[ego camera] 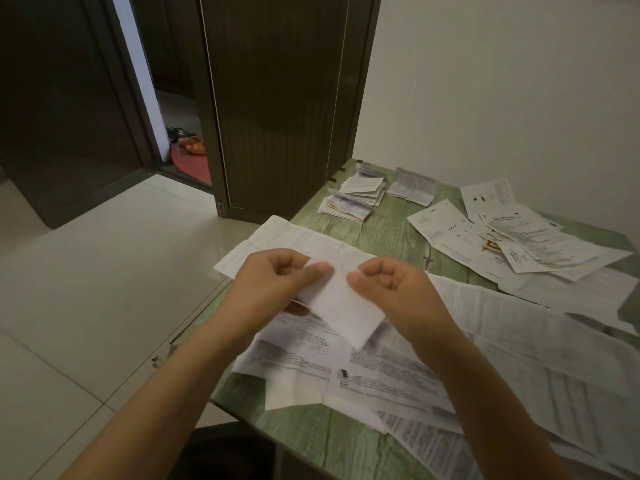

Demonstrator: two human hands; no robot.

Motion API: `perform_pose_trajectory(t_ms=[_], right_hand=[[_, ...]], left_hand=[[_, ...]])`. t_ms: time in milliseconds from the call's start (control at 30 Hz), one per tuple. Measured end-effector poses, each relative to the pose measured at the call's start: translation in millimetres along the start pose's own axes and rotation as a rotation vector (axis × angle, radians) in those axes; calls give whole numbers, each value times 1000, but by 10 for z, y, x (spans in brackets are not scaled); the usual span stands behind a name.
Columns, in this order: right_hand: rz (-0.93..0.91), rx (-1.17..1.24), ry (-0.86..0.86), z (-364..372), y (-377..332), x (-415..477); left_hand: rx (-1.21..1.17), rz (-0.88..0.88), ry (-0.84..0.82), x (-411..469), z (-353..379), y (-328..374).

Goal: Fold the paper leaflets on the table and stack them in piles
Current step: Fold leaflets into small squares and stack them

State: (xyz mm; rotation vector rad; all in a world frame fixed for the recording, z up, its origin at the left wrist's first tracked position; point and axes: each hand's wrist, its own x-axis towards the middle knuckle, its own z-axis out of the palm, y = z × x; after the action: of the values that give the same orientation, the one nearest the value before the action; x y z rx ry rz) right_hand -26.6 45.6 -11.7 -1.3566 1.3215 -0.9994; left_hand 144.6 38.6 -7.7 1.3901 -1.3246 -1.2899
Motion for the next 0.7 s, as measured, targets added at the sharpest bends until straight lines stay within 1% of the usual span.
perform_pose_trajectory(t_ms=[33,67,100,167,233,300,400,567,700], right_hand=[[9,83,63,7,7,9],[17,147,102,21,12,16],[27,184,118,49,24,17],[44,184,108,95,50,23],[52,159,69,109,60,35],[70,153,37,87,53,49],[97,144,25,30,44,61],[82,147,35,26,65,73],[65,104,-14,15,84,72]], left_hand=[[-110,-50,-36,-13,16,15],[-168,-95,-82,-29,44,25],[-190,-132,-115,-51,78,16],[-190,-171,-85,-85,158,-4],[-155,-142,20,-92,209,-25],[-106,-99,79,-73,210,-28],[-94,-100,48,-40,174,-18],[-98,-148,-6,-34,138,-23],[-31,-92,-4,-50,134,3]])
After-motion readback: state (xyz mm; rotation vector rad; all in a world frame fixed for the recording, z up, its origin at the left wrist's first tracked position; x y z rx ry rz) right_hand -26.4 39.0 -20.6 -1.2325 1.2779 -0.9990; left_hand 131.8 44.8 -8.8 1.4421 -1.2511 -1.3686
